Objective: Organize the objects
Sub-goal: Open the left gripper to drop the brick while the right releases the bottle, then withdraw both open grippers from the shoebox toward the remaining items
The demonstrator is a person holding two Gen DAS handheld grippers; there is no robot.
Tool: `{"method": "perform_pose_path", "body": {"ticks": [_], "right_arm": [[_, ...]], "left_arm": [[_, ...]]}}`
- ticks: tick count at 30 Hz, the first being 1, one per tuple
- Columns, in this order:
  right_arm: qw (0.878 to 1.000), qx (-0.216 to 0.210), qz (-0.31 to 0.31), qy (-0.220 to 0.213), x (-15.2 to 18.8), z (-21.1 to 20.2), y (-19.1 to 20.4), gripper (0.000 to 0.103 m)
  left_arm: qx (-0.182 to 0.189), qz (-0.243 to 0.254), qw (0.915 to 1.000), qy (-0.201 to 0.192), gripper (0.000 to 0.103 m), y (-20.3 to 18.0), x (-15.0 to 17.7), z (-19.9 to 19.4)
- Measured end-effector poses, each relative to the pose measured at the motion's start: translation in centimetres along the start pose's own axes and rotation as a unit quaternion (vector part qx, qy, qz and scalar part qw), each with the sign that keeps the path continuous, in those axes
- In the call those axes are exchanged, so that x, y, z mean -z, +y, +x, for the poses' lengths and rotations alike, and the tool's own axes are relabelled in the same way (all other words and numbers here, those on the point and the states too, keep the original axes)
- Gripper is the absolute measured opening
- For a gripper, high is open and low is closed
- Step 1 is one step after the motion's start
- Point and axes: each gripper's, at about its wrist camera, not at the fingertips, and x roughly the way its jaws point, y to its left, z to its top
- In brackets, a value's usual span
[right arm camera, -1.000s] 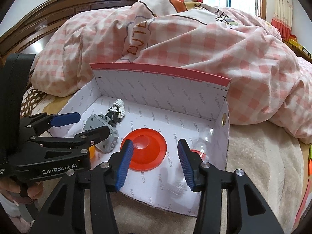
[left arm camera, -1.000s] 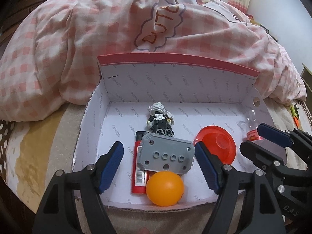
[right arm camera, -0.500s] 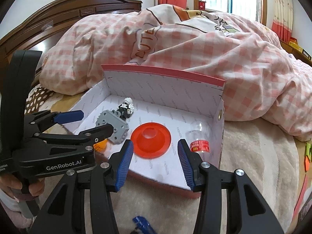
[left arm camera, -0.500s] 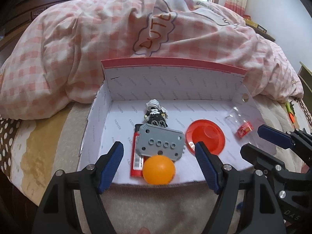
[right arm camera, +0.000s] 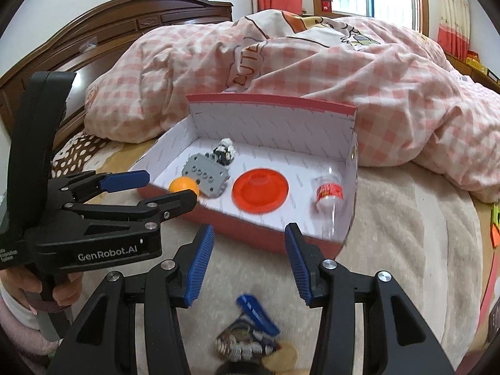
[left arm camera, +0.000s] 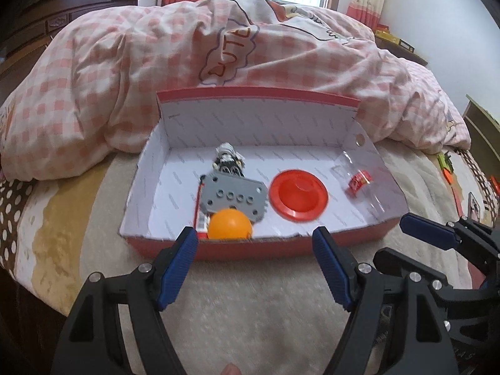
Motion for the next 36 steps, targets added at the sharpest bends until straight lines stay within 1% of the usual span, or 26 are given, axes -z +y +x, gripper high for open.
{"method": "perform_pose_path", "body": {"ticks": [19, 30, 33, 36], "right_arm": [[1.000, 0.008, -0.010, 0.013, 4.5, -3.1, 0.0, 0.048], [1.000, 0.009, 0.007, 0.019, 6.7, -4.3, -1.1, 0.048], [1.000, 0.000, 0.022, 0.022, 7.4, -4.7, -1.8, 0.048], [0.999, 0.008, 0.026, 0.020, 8.2, -5.4, -2.5, 0.048]], "left_arm": [[0.023, 0.027, 0.9991, 0.023, 0.076, -2.8, 3.3, -0.8], [0.041, 0.036, 0.9981, 0.028, 0.076, -4.1, 4.4, -1.0], [0.044, 0.041, 0.9977, 0.031, 0.076, -4.5, 4.8, -1.0], [0.054, 0.042, 0.9970, 0.037, 0.076, -4.8, 5.1, -1.0]]}}
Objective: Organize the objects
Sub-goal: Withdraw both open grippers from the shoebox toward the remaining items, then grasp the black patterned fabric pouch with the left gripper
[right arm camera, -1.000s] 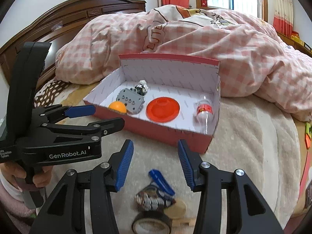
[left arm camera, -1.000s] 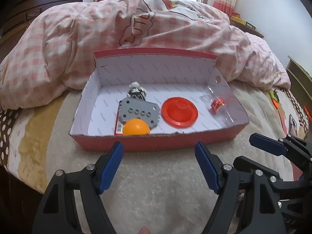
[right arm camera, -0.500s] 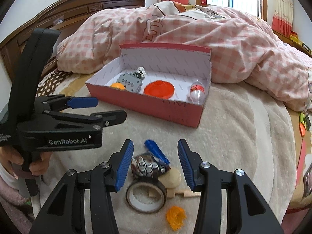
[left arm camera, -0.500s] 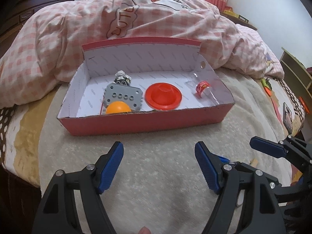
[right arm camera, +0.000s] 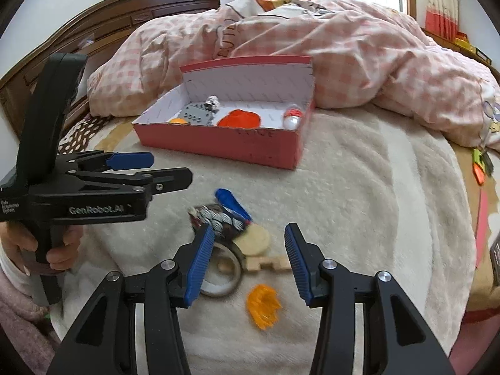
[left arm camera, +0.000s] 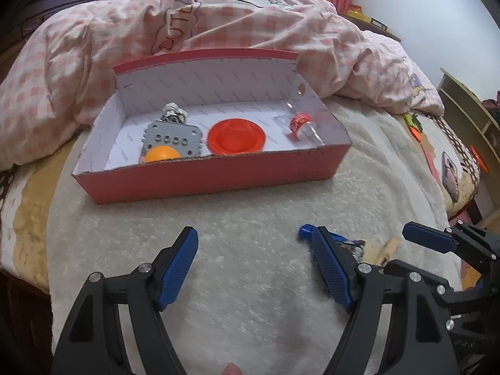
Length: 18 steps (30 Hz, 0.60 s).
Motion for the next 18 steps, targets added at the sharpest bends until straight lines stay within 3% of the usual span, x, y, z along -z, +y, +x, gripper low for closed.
{"method": "perform_pose_path", "body": {"ticks": [10, 18], "right_arm": [[0.999, 0.030, -0.001, 0.024, 1.6, -0.2, -1.6, 0.048], [0.998, 0.030, -0.027, 0.042, 2.3, 0.5, -0.9, 0.048]], "left_arm": [[0.046, 0.044, 0.9980, -0.004, 0.076, -3.0, 0.7, -0.8], [0.039, 0.069, 0.9966, 0.020, 0.076, -5.1, 1.0, 1.4]]}}
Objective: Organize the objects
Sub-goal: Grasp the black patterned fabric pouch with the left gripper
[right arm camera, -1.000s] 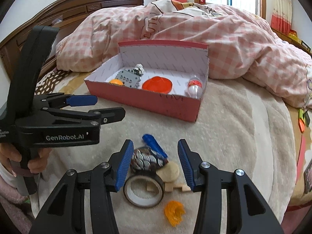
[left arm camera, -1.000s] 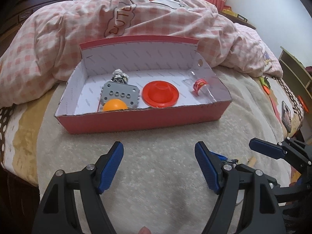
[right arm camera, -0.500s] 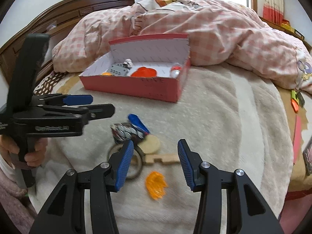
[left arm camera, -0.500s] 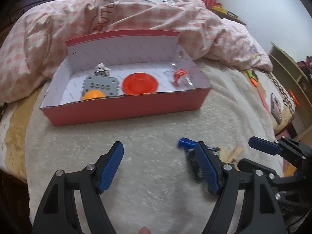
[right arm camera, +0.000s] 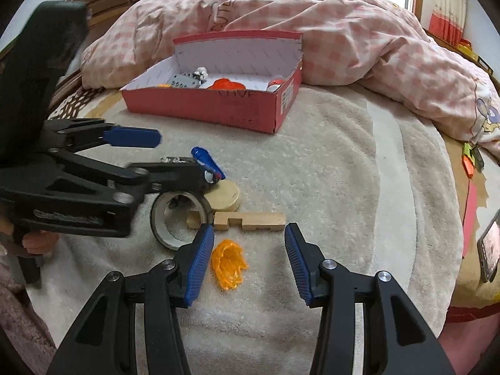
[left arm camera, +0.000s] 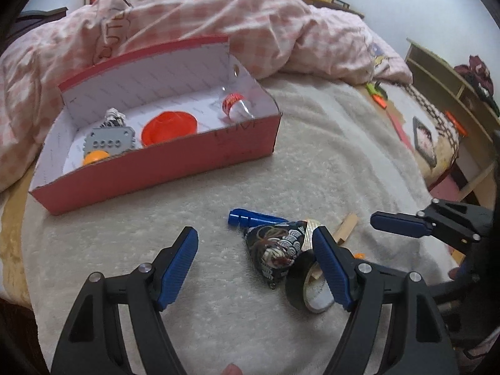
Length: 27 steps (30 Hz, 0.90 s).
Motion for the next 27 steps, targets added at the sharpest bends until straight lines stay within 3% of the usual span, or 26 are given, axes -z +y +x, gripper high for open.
{"method": "perform_pose_path", "body": {"ticks": [8, 18, 23, 27], "right_arm": [[1.000, -0.001, -0.021, 0.005, 0.3, 0.1, 0.6, 0.048], [0.999, -0.002, -0.037, 0.032, 1.4, 0.5, 1.2, 0.048], [0.999, -0.007, -0.024, 0.032, 1.3, 0.8, 0.9, 0.048], [0.999, -0.010, -0.021, 0.033, 1.4, 0.9, 0.9, 0.048]], "left_arm": [[-0.008, -0.023, 0.9997, 0.006, 0.076, 1.5, 0.2, 0.4], [-0.037, 0.003, 0.9992, 0.012, 0.076, 0.5, 0.1, 0.5], [0.010, -0.040, 0.9985, 0.037, 0.061, 1.4, 0.0, 2.2], [-0.001, -0.016, 0.9994, 0.031, 0.054, 0.4, 0.2, 1.9]]}}
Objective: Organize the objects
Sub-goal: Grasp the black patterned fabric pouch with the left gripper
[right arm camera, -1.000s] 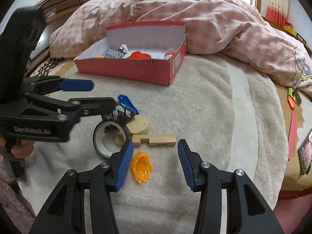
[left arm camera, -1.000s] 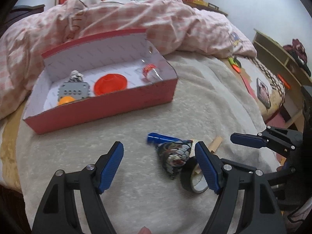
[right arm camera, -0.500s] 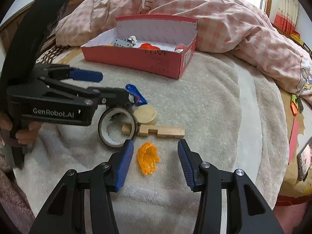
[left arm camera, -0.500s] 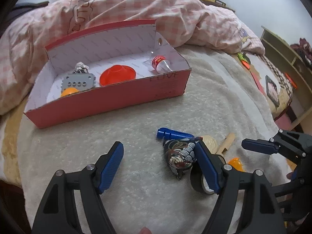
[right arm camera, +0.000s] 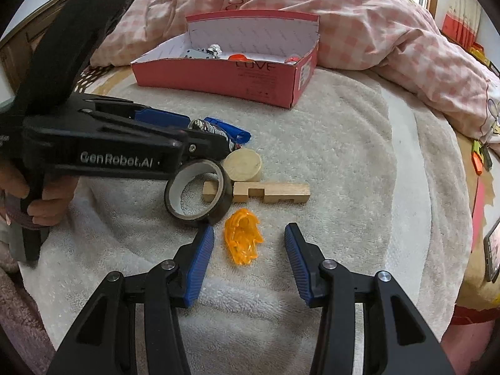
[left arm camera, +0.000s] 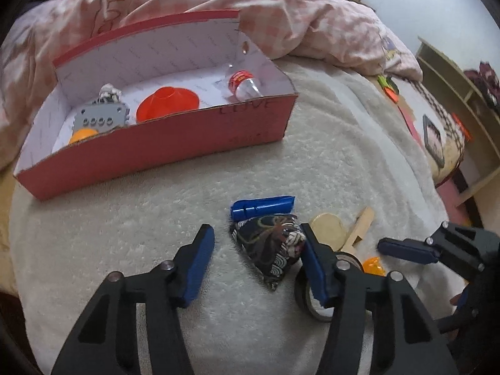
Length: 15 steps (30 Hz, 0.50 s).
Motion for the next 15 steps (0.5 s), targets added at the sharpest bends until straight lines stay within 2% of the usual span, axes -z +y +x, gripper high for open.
{"method": "perform_pose_path", "body": {"ticks": [3, 15], "right_arm": [[1.000, 0.002, -0.002, 0.000, 0.10, 0.00, 0.11, 0.048], [1.000, 0.004, -0.006, 0.004, 0.37, -0.04, 0.42, 0.048]], "left_arm": [[-0.012, 0.013, 0.9998, -0.003, 0.054, -0.56, -0.05, 0.00], [-0.018, 0.019, 0.9996, 0.005, 0.054, -0.85, -0.22, 0.87]]}}
